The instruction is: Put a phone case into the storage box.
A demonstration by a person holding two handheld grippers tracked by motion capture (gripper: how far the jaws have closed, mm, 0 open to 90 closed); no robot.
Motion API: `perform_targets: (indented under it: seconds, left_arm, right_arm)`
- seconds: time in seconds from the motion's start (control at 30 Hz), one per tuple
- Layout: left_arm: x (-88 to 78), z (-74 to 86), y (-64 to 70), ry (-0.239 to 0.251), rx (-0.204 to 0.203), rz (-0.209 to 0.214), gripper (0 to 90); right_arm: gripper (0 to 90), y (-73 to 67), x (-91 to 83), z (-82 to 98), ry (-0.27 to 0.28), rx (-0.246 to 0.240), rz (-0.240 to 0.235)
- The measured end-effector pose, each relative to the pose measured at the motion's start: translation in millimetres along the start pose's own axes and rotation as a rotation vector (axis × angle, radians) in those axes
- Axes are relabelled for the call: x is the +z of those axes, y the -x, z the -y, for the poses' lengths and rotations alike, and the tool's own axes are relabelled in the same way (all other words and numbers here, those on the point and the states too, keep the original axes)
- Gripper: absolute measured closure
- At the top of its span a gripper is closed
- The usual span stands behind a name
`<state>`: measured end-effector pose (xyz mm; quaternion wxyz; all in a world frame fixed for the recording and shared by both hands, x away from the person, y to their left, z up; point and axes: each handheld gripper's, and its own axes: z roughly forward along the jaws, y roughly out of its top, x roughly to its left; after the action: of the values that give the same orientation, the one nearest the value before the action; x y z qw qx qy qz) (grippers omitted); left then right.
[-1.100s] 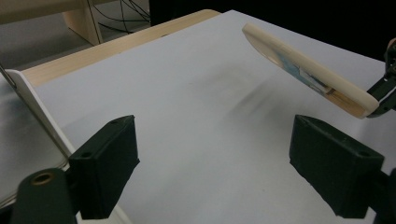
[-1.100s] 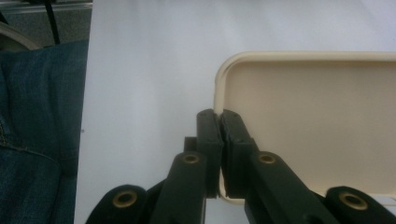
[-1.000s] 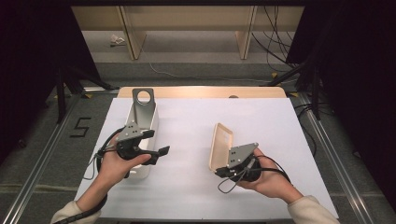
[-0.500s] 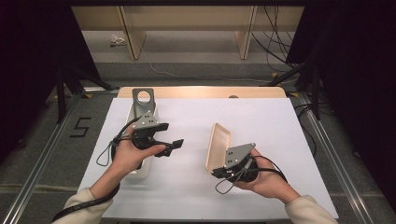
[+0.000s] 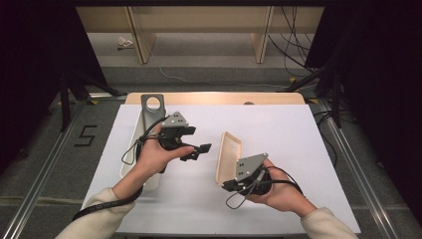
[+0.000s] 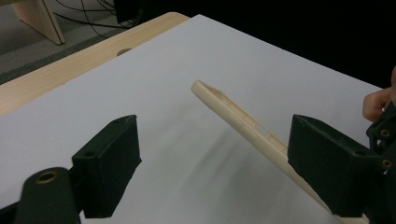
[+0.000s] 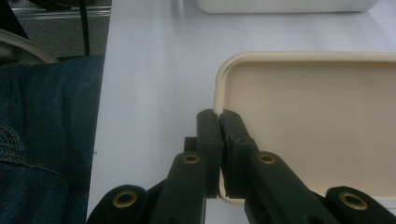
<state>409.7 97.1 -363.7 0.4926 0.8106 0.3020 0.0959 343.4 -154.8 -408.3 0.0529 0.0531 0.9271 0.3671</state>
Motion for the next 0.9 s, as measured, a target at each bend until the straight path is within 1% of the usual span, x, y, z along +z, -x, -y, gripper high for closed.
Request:
perform_targets:
  seconds: [0.23, 0.4, 0.47, 0.6, 0.7, 0.8, 0.83, 0.9]
  left_arm:
    - [11.9, -8.7, 0.9, -0.022, 0.002, 0.004, 17.7]
    - [19.7, -13.4, 3.1, -0.039, -0.003, -0.005, 19.3]
    - [24.1, -14.2, 3.3, -0.048, -0.012, -0.005, 20.5]
    - [35.0, -14.5, 2.5, -0.072, -0.049, -0.008, 24.1]
    - [42.4, -15.1, 2.2, -0.099, -0.06, -0.019, 28.7]
    - [49.5, -16.3, 2.5, -0.119, -0.084, -0.033, 35.0]
    - [51.5, -16.7, 2.4, -0.125, -0.088, -0.028, 36.4]
    - [55.8, -16.9, 2.8, -0.135, -0.114, -0.026, 39.9]
  right_arm:
    - [88.2, -0.3, 0.8, -2.8, 0.009, -0.012, 0.002]
    - [88.1, -0.9, 1.3, -4.3, 0.014, -0.013, -0.001]
    - [88.2, -1.1, 1.6, -4.9, 0.013, -0.013, -0.003]
    - [88.1, -1.4, 2.3, -5.7, 0.016, -0.02, 0.0]
    - [88.2, -1.5, 2.5, -6.2, 0.015, -0.023, -0.001]
    - [88.2, -2.1, 2.8, -6.6, 0.013, -0.023, -0.004]
    - [88.2, -2.2, 2.9, -6.7, 0.013, -0.024, -0.006]
    - [88.1, -2.3, 2.8, -6.9, 0.014, -0.027, -0.005]
